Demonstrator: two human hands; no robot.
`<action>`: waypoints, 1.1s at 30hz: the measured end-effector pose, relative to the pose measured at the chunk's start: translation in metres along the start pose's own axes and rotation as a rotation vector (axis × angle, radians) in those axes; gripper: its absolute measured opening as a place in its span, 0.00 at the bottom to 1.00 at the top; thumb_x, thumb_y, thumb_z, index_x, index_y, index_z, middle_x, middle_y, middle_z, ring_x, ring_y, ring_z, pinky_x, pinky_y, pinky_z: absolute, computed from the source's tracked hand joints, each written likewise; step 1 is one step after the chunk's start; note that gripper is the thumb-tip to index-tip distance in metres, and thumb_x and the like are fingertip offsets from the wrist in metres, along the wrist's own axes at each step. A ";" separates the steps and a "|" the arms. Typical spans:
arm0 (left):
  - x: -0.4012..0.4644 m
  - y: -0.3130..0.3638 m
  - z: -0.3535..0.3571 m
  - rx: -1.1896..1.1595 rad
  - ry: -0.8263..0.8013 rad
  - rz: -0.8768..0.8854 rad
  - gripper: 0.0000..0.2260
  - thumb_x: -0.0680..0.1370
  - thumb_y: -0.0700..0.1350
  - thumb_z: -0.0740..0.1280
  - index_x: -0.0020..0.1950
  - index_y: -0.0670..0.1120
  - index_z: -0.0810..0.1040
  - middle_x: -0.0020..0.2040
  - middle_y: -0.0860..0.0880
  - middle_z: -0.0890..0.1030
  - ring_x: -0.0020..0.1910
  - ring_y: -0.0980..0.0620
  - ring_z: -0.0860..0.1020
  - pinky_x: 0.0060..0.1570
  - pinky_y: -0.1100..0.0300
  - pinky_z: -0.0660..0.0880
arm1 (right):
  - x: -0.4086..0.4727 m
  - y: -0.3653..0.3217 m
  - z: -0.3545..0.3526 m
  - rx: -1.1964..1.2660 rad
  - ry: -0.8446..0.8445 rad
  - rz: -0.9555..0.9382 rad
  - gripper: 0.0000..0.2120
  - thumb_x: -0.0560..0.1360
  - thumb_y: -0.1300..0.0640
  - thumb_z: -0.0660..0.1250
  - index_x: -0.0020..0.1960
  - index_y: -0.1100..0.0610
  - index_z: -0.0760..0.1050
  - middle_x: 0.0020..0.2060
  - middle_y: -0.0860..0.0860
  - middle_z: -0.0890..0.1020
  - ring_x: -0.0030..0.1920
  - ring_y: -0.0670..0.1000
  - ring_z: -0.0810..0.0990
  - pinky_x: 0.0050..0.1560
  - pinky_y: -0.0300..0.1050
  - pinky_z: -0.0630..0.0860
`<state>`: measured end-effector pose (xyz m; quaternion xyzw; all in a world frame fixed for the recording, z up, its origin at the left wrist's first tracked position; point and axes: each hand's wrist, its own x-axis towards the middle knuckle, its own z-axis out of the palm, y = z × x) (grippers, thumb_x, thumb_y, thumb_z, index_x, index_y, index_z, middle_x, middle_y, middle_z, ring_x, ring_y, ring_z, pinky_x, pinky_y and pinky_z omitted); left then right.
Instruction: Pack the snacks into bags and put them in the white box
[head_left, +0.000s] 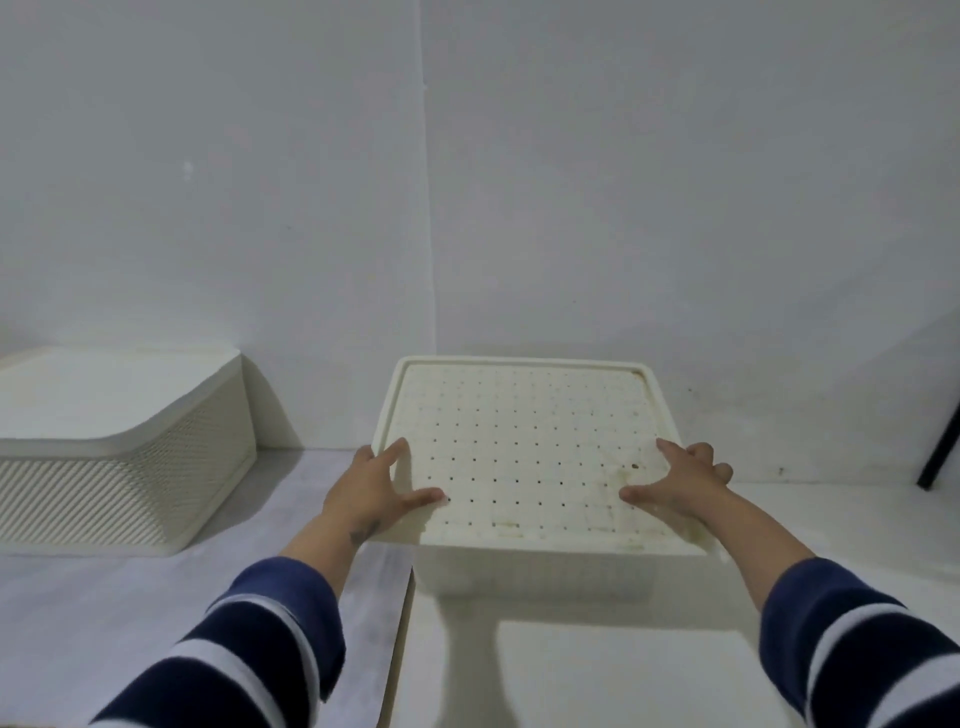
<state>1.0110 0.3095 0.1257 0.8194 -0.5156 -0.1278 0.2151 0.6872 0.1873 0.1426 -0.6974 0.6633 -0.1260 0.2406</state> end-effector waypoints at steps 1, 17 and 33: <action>0.012 0.005 0.005 -0.003 0.004 -0.006 0.45 0.64 0.70 0.70 0.75 0.56 0.58 0.67 0.48 0.66 0.60 0.47 0.73 0.54 0.53 0.75 | 0.014 -0.001 -0.001 0.002 -0.009 0.001 0.45 0.69 0.42 0.72 0.77 0.50 0.52 0.70 0.55 0.56 0.69 0.59 0.57 0.66 0.53 0.64; 0.072 0.018 0.066 0.061 -0.121 -0.107 0.37 0.70 0.69 0.65 0.70 0.49 0.62 0.67 0.45 0.63 0.58 0.45 0.74 0.55 0.53 0.74 | 0.118 0.022 0.027 -0.085 -0.255 0.062 0.46 0.70 0.39 0.71 0.78 0.48 0.47 0.76 0.52 0.48 0.75 0.59 0.50 0.73 0.55 0.56; -0.002 -0.006 0.082 0.046 0.298 0.223 0.23 0.79 0.61 0.54 0.72 0.56 0.65 0.78 0.50 0.57 0.74 0.47 0.62 0.69 0.43 0.63 | 0.017 0.044 0.062 -0.125 0.128 -0.314 0.25 0.78 0.40 0.56 0.74 0.43 0.60 0.78 0.51 0.47 0.77 0.54 0.43 0.76 0.57 0.43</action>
